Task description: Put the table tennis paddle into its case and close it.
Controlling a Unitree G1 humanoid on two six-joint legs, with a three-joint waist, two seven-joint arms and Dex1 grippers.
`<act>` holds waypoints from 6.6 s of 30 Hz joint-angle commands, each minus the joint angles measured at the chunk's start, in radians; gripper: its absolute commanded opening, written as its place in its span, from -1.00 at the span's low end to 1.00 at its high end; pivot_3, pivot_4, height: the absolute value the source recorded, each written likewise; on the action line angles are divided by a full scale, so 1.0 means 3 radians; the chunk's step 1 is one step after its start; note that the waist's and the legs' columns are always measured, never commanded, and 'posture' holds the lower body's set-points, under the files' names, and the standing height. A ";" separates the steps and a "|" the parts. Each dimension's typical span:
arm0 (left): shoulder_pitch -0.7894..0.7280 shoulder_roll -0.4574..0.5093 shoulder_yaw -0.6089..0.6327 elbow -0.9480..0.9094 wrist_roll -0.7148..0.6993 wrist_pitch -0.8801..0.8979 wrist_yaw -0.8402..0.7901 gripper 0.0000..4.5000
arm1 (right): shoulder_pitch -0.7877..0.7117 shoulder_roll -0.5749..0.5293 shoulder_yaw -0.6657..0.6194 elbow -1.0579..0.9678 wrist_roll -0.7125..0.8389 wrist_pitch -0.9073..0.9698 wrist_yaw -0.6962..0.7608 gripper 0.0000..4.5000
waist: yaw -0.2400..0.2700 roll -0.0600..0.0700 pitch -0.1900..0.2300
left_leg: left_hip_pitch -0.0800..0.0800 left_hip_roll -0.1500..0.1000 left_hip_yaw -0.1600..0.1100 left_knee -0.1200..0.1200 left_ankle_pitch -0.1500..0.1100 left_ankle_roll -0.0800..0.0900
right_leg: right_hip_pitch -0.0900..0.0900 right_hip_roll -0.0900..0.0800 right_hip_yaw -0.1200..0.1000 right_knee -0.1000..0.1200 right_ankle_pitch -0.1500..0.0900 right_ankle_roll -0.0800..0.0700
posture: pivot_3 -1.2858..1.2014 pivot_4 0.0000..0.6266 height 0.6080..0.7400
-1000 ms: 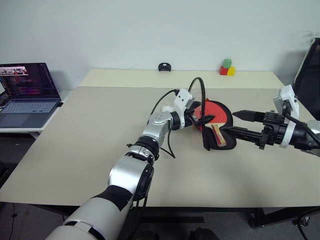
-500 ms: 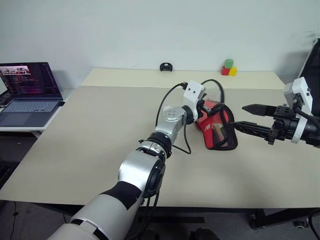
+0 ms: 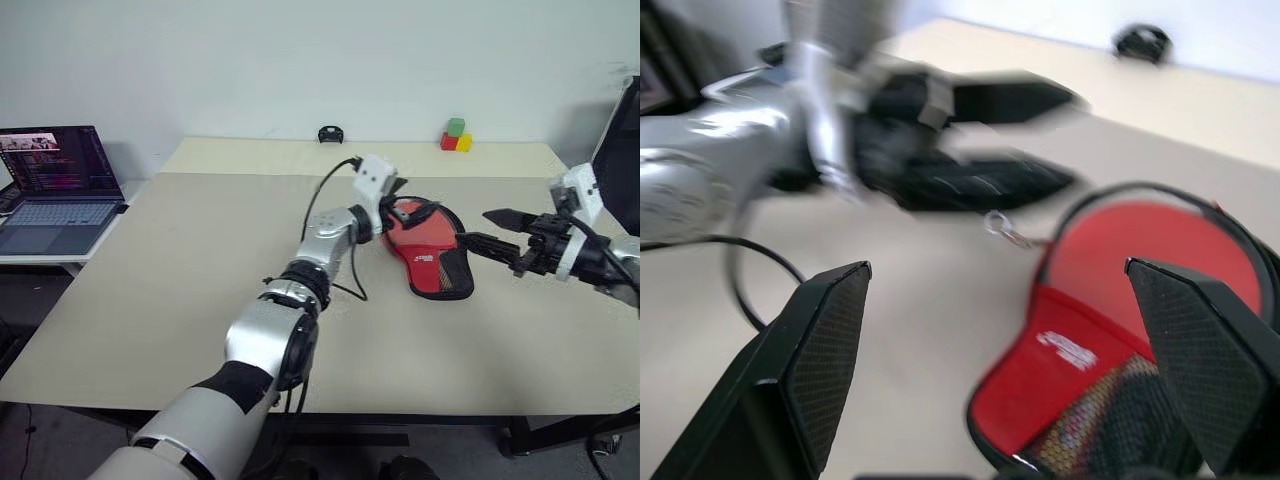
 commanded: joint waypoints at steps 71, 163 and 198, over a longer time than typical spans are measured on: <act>0.3424 0.2446 0.0154 -0.4541 -0.1475 0.2472 -0.1092 1.00 | -0.0423 0.1938 0.0527 0.1252 -0.1364 0.0324 -0.0071 -0.97 | -0.0156 0.0006 -0.0002 | 0.0004 0.0011 -0.0004 -0.0035 0.0000 -0.0010 | -0.0015 -0.0008 0.0009 -0.0001 -0.0002 -0.0013 | 0.03 -0.52 1.00; 0.3068 0.2232 0.0215 -0.4155 -0.1143 0.2301 0.0029 1.00 | -0.0251 0.1594 0.1630 0.0902 -0.1509 -0.0905 0.0123 0.99 | -0.0048 0.0003 -0.0001 | 0.0010 0.0004 -0.0019 -0.0034 0.0001 -0.0009 | -0.0002 -0.0008 -0.0004 -0.0004 -0.0006 -0.0016 | 0.03 -0.52 1.00; 0.0349 0.0831 -0.0477 0.0071 0.0158 0.1185 0.0272 0.74 | 0.0097 0.1964 0.1381 0.0576 -0.1611 -0.0729 -0.0352 1.00 | -0.0068 -0.0001 -0.0002 | 0.0003 -0.0001 -0.0016 -0.0031 0.0008 -0.0019 | -0.0012 -0.0002 -0.0010 0.0000 -0.0006 -0.0015 | 0.03 -0.52 1.00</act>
